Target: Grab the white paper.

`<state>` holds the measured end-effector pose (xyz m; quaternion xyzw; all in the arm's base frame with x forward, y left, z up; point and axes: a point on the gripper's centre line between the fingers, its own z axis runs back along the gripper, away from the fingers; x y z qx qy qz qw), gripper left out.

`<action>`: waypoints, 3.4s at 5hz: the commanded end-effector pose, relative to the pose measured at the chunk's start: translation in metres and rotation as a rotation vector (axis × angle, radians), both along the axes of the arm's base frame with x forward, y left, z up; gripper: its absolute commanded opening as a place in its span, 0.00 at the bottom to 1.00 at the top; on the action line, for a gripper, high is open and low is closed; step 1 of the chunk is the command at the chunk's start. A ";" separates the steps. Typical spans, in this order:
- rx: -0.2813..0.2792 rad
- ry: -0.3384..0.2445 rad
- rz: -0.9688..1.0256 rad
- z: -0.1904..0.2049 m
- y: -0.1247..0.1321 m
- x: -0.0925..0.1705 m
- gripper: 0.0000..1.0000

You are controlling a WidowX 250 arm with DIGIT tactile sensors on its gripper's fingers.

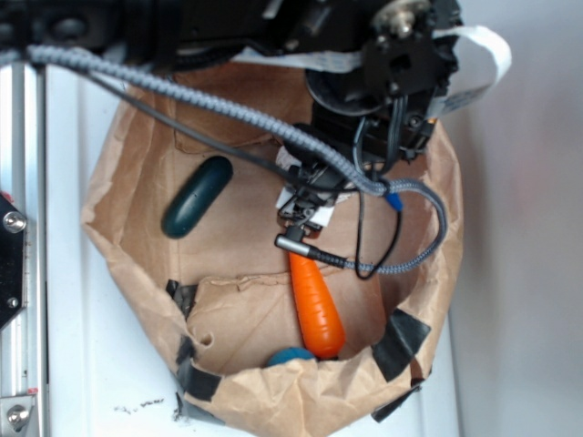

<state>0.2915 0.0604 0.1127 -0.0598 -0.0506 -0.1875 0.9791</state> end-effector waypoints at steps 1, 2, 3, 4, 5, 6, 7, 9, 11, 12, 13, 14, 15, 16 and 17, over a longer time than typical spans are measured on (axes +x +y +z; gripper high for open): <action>0.070 -0.060 -0.004 -0.003 0.004 0.000 1.00; 0.076 -0.073 -0.022 -0.009 0.005 -0.002 1.00; 0.073 -0.088 -0.047 -0.019 0.004 -0.002 1.00; 0.057 -0.086 -0.089 -0.031 -0.001 -0.006 1.00; 0.083 -0.093 -0.115 -0.050 -0.008 -0.007 1.00; 0.103 -0.090 -0.114 -0.062 -0.011 0.000 1.00; 0.103 -0.112 -0.114 -0.065 -0.012 0.006 1.00; 0.114 -0.162 -0.087 -0.066 -0.011 0.007 0.00; 0.061 -0.180 -0.070 -0.038 -0.011 -0.009 0.00; -0.028 -0.184 -0.032 0.002 -0.013 -0.021 0.00; -0.117 -0.183 0.044 0.046 -0.013 -0.032 0.00; -0.137 -0.182 0.102 0.074 -0.017 -0.043 0.00; -0.088 -0.172 0.176 0.092 -0.027 -0.048 0.00; -0.061 -0.114 0.186 0.104 -0.039 -0.054 0.00; -0.038 -0.026 0.165 0.106 -0.052 -0.061 0.00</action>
